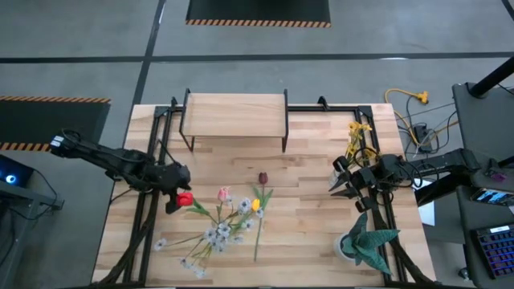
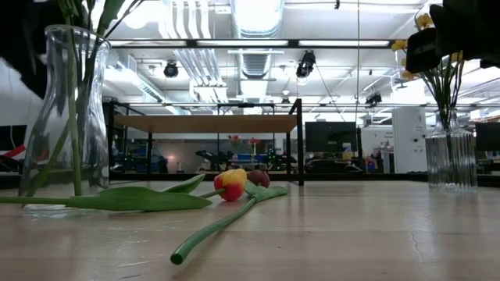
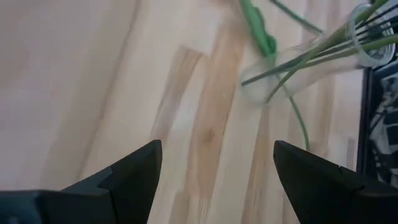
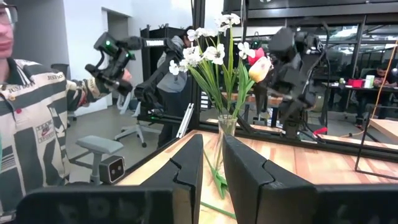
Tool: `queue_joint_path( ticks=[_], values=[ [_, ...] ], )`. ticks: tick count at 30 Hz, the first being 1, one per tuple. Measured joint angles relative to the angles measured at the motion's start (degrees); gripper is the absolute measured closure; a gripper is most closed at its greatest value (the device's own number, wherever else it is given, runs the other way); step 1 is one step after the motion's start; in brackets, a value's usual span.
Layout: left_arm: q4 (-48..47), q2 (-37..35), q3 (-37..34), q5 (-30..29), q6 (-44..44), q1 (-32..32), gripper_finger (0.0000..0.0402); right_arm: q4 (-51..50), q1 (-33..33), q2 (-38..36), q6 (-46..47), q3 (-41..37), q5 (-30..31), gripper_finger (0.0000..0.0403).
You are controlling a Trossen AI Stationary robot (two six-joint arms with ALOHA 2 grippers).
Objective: Pick and place flowers into a vace then onto a shelf
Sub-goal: Move the left transparent vase to the center
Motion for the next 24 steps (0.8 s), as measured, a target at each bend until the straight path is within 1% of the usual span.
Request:
queue_joint_path(
  ticks=[7, 13, 20, 24],
  values=[
    [13.3, -1.0, -11.5, 2.8, 2.5, -0.9, 0.0117, 0.0, 0.0, 0.0, 0.0, 0.0, 0.0, 0.0351],
    [25.8, -1.0, -15.1, 3.9, 5.6, -2.5, 0.0131, 0.1, 0.0, 0.0, 0.0, 0.0, 0.0, 0.0351],
    [41.7, 0.0, -20.9, 4.0, 8.6, -5.3, 0.0132, 0.2, 0.0, 0.0, 0.0, 0.0, 0.0, 0.0351],
    [48.5, 0.3, -23.3, 4.0, 11.2, -6.4, 0.0132, 0.1, 0.0, 0.0, 0.0, 0.0, 0.0, 0.0351]
  ],
)
